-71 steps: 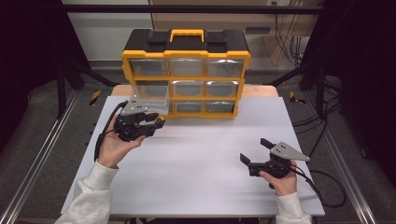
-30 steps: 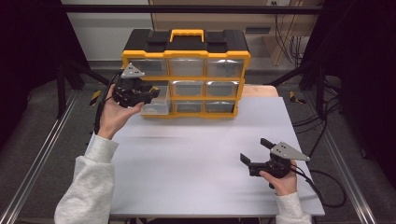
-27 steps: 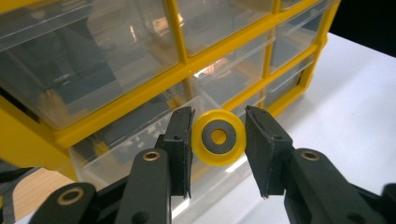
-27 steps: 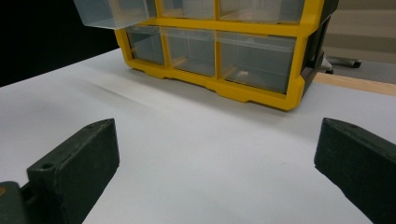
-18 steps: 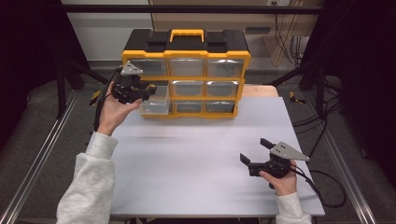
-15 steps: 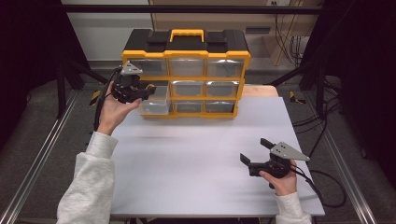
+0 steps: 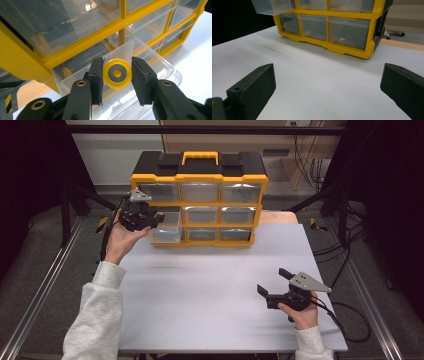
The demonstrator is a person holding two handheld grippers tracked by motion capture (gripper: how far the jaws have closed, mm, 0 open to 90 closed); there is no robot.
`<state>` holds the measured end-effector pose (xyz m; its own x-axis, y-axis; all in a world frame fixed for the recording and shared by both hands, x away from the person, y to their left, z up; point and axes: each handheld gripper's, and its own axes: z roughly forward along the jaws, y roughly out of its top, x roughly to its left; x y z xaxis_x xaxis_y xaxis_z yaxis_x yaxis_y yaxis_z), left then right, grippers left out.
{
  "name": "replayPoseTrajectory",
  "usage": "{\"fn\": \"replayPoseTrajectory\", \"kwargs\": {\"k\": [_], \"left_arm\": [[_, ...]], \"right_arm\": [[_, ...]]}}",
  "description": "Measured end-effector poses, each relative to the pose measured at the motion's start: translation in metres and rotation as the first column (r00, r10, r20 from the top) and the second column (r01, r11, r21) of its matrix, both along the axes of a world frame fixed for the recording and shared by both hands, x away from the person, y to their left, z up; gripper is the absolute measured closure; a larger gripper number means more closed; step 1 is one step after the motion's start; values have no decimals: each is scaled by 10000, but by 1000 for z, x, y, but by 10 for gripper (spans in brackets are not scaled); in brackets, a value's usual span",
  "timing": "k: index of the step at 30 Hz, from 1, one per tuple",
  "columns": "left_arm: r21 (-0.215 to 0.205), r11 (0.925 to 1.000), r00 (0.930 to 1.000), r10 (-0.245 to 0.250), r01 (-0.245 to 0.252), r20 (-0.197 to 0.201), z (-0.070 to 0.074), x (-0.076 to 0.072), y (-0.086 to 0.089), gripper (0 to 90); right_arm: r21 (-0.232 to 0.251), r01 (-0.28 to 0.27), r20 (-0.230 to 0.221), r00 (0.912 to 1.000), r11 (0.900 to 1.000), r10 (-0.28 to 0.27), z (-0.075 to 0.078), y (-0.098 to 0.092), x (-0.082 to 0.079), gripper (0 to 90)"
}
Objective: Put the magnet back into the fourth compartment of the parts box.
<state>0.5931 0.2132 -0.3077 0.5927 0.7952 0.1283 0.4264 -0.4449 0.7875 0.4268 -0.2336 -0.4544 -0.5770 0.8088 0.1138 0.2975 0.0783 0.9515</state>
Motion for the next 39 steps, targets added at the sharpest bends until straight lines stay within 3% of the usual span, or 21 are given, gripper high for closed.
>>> {"fn": "replayPoseTrajectory", "kwargs": {"k": [7,19,24,26,32,39], "left_arm": [[207,9997,9994,145,-139,-326,-8,4,1,628],[551,9982,9989,253,-231,-395,-14,9,-4,626],[580,9975,9971,428,-391,-636,-16,11,-5,624],[625,9972,9975,451,-417,-537,-16,12,-5,620],[353,9981,9977,512,-497,-438,-13,9,-4,540],[-515,9982,9994,315,-306,170,0,-2,0,375]], "right_arm": [[-2,-2,12,10000,10000,2,0,0,0,6],[4,3,42,10000,10000,-3,0,0,0,6],[-2,-2,42,10000,10000,2,0,0,0,6],[-3,-2,38,10000,10000,2,0,0,0,6],[-2,-1,56,10000,10000,1,0,0,0,6],[27,11,16,10000,10000,-11,0,0,0,6]]}}
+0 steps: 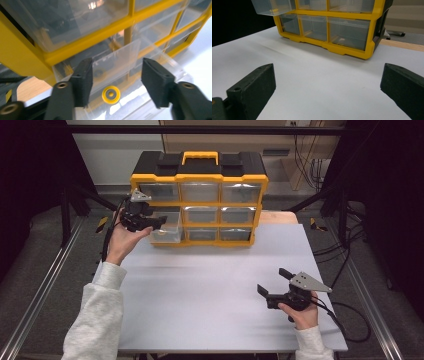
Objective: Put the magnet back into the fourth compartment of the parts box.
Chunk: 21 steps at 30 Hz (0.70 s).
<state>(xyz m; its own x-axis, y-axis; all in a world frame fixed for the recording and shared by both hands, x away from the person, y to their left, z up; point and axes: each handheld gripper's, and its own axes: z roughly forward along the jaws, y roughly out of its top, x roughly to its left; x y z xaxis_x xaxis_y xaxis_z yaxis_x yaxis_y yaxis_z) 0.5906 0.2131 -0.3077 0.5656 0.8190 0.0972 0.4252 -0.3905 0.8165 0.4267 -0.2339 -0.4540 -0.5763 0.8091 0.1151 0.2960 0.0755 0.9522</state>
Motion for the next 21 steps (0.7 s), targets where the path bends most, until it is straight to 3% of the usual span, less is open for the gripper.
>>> {"fn": "replayPoseTrajectory", "kwargs": {"k": [8,13,21], "left_arm": [[-1098,9925,9957,-454,541,806,15,-23,5,162],[-1318,9883,9912,-618,772,1170,20,-41,8,76],[-1702,9780,9818,-922,1206,1659,17,-70,15,40]], "right_arm": [[48,7,-3,10000,10000,-7,0,0,0,6],[101,52,11,10000,9999,-52,1,-1,0,6],[109,65,15,10000,9999,-65,1,-1,-1,6]]}}
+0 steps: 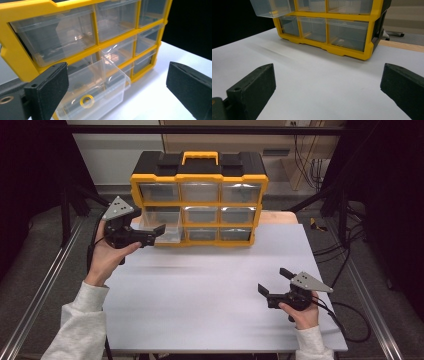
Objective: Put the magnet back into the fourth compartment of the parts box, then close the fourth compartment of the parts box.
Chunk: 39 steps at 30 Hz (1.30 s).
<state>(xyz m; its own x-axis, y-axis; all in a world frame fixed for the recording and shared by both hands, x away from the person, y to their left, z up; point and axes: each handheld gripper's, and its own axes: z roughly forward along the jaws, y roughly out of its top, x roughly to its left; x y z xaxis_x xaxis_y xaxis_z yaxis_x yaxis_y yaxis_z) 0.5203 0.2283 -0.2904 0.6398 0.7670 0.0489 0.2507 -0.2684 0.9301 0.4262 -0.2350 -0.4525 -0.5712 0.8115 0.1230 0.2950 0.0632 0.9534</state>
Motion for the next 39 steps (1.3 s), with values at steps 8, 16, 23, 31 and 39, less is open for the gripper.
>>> {"fn": "replayPoseTrajectory", "kwargs": {"k": [8,16,23,31,39], "left_arm": [[-251,9996,9998,-145,148,149,-10,-19,6,28],[-391,9990,9996,-232,238,138,-25,-30,9,28],[-540,9982,9996,-250,245,-87,-40,-34,10,42],[-797,9968,9997,-20,0,-250,-58,-34,13,195],[-696,9973,9990,219,-245,-379,-69,-31,13,440]], "right_arm": [[89,30,37,10000,10000,-31,1,-1,-1,6],[70,20,43,10000,10000,-20,1,-1,0,6],[26,32,45,10000,10000,-32,1,-1,0,6],[31,19,37,10000,10000,-19,1,-1,-1,6],[20,-1,39,10000,10000,1,0,0,0,6]]}}
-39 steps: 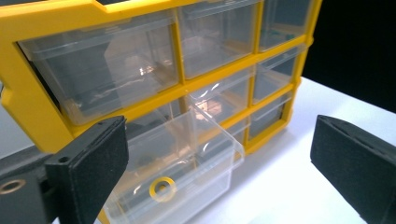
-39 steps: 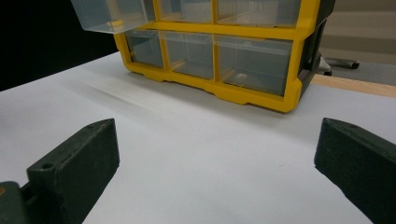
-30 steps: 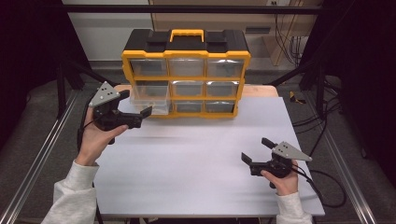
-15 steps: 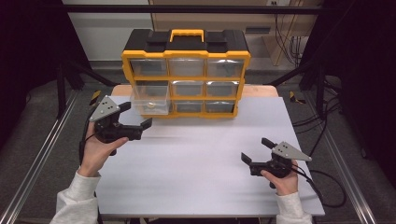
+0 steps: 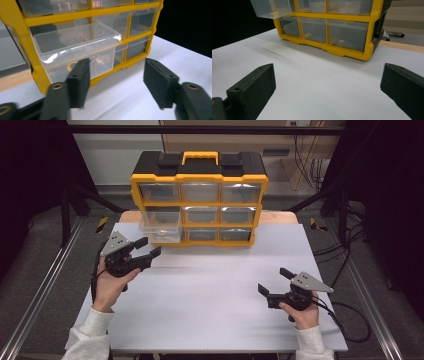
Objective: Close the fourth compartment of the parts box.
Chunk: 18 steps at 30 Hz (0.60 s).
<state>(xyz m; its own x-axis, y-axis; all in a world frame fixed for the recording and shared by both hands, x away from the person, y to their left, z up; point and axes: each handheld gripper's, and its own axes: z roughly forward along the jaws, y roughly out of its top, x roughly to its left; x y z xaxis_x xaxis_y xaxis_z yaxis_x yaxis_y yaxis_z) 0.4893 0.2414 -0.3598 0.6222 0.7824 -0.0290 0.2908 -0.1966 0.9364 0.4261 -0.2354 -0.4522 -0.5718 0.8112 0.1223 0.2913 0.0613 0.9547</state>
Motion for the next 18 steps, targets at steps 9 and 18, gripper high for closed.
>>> {"fn": "replayPoseTrajectory", "kwargs": {"k": [9,18], "left_arm": [[257,9994,9997,224,-224,25,-3,8,-8,668],[642,9979,9997,92,-78,-211,-7,18,-13,824]], "right_arm": [[24,-3,17,10000,10000,3,0,0,0,6],[15,-19,-10,10000,10000,19,0,0,0,6]]}}
